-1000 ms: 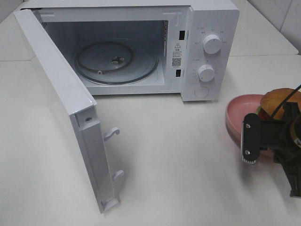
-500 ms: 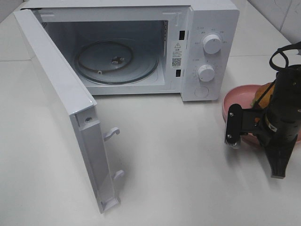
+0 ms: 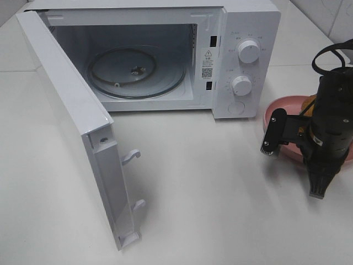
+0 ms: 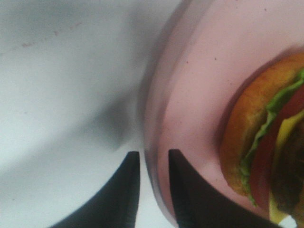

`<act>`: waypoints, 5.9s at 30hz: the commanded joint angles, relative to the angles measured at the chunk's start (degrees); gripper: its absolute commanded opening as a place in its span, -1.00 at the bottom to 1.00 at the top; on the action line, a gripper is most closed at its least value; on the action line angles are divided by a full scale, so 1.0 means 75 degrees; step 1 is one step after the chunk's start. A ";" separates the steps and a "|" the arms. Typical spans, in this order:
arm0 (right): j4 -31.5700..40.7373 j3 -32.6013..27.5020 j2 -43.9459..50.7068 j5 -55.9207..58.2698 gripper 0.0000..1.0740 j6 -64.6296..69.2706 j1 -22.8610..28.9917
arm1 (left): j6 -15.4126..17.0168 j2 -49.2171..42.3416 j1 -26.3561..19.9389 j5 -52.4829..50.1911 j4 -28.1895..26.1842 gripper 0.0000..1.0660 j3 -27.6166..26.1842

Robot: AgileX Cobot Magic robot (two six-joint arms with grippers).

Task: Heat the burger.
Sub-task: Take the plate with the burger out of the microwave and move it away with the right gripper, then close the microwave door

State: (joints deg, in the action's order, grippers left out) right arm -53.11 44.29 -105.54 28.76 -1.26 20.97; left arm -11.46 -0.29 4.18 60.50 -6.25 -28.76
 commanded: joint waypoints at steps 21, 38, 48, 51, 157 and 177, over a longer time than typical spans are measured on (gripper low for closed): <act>0.3247 0.0038 0.1551 0.0604 0.07 0.1207 -0.0015 | 0.0069 -0.0153 -0.0008 -0.0107 -0.0061 -0.99 0.0023; 0.6753 0.0749 0.2483 0.2208 0.42 0.1558 -0.0229 | 0.0069 -0.0153 -0.0008 -0.0107 -0.0046 -0.99 0.0023; 0.6975 0.0886 0.3705 0.2941 0.40 0.1161 -0.1390 | 0.0069 -0.0153 -0.0008 -0.0107 -0.0046 -0.99 0.0023; 0.6906 0.0886 0.4309 0.3132 0.40 0.1238 -0.1390 | 0.0069 -0.0153 -0.0008 -0.0107 -0.0046 -0.99 0.0023; 0.6906 -0.2086 1.3888 0.3820 0.27 0.0168 -0.1367 | -0.0076 0.0328 -0.0008 -0.1788 -0.0076 -0.99 -0.0191; 0.6929 -0.2086 1.3888 0.3820 0.27 0.0168 -0.1367 | -0.1474 0.7617 0.0451 -0.8281 -0.0527 -0.99 0.0199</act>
State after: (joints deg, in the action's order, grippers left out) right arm -0.97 28.76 -1.78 57.35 -0.40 10.94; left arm -22.12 50.31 5.67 6.47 -9.28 -27.22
